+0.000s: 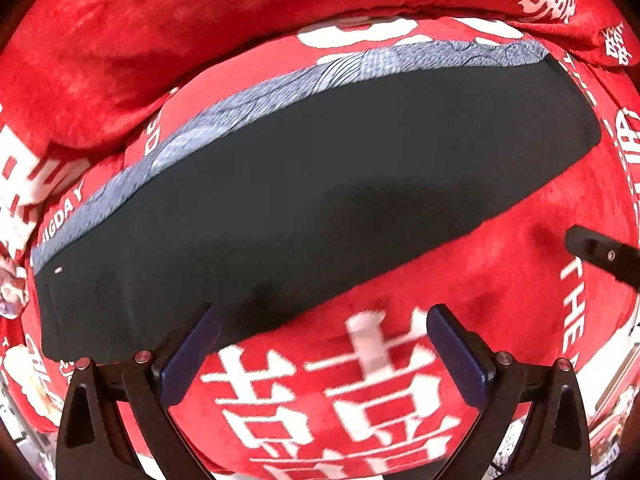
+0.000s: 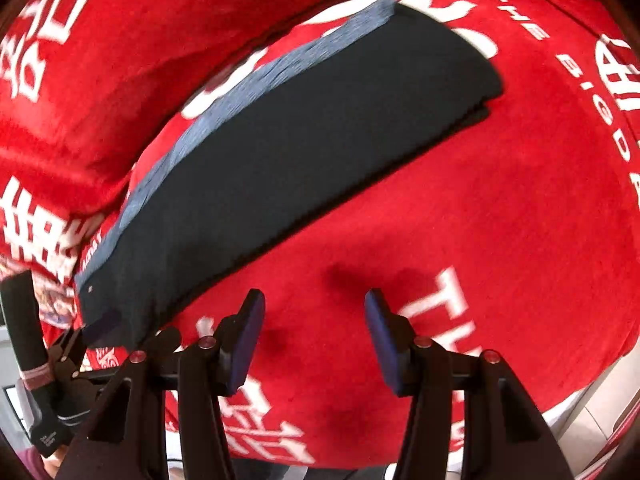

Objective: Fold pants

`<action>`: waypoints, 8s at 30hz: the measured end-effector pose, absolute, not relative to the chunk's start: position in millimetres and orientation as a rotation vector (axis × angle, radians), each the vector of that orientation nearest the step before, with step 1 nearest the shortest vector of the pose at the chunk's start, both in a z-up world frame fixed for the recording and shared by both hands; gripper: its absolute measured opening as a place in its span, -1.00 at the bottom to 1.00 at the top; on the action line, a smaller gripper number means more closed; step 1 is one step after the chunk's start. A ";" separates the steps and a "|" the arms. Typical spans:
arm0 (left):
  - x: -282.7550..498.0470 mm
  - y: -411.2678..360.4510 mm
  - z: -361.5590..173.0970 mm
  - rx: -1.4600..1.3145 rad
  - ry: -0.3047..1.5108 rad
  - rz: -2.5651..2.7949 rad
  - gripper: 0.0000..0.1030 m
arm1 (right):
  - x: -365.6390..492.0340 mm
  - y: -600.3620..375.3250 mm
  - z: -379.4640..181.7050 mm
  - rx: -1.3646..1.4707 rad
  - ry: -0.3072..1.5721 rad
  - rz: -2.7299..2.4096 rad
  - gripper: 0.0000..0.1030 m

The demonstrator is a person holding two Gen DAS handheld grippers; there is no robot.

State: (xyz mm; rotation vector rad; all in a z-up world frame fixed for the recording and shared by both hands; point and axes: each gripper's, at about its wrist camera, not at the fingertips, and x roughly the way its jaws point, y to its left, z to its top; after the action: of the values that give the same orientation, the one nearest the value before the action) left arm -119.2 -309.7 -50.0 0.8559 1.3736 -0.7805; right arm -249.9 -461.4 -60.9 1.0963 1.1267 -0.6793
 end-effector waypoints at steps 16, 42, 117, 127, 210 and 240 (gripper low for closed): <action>-131.7 -361.3 -61.8 0.901 1.363 -0.777 1.00 | -286.7 -533.9 -68.8 1.150 1.046 -0.761 0.09; -114.5 -392.7 -87.8 0.814 1.397 -0.717 1.00 | -299.6 -563.4 -85.1 1.237 0.883 -0.741 -0.86; -119.6 -398.5 -105.7 0.689 1.288 -0.651 1.00 | -273.9 -571.8 -103.2 1.349 0.666 -0.498 -0.62; -116.8 -395.3 -105.6 0.677 1.301 -0.652 1.00 | -282.2 -576.3 -125.1 1.426 0.675 -0.517 -0.43; 15.0 -207.4 -55.6 0.394 1.455 -0.874 -0.22 | -151.0 -387.4 -106.4 1.546 0.754 -0.456 -0.91; 15.7 -262.9 -71.9 0.558 1.284 -0.718 0.35 | -109.9 -458.9 -48.2 1.032 0.948 -0.541 -0.67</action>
State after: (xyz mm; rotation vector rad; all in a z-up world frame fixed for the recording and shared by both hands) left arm 15.7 -262.9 -71.9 0.5577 1.2835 -0.7177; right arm -109.9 -458.9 -48.2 1.0320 0.9479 -0.5410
